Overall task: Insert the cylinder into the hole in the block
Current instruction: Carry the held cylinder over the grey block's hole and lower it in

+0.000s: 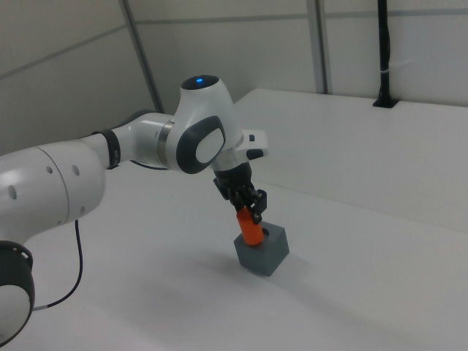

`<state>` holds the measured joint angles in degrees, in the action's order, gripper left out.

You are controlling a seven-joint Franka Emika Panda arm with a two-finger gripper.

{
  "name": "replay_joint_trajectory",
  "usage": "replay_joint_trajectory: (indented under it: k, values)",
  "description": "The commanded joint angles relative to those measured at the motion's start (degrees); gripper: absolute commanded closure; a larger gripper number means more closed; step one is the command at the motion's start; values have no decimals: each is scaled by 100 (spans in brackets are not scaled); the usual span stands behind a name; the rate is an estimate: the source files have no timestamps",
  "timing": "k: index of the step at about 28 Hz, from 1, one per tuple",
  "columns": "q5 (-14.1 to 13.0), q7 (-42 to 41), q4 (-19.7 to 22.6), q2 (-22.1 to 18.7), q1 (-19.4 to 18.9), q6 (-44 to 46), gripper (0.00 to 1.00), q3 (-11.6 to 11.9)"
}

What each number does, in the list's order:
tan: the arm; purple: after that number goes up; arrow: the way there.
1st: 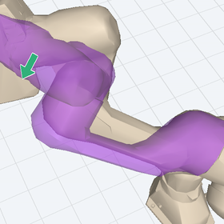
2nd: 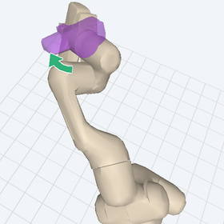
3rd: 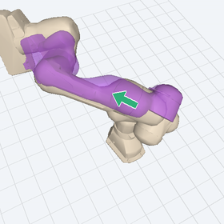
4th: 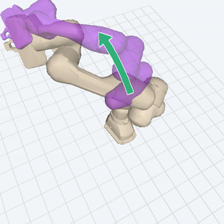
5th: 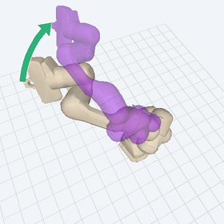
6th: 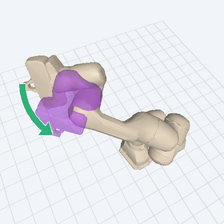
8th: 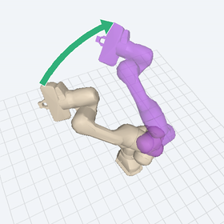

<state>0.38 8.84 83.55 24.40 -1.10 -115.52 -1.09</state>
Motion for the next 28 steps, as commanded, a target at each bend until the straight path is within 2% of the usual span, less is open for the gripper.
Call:
replay_joint_trajectory:
  k: [1,14,28]
  values:
    - [50,179,-269,144,-30,-23,91,3]
    - [59,285,-322,381,-30,-462,90,-6]
    - [103,267,-296,347,-66,-401,86,3]
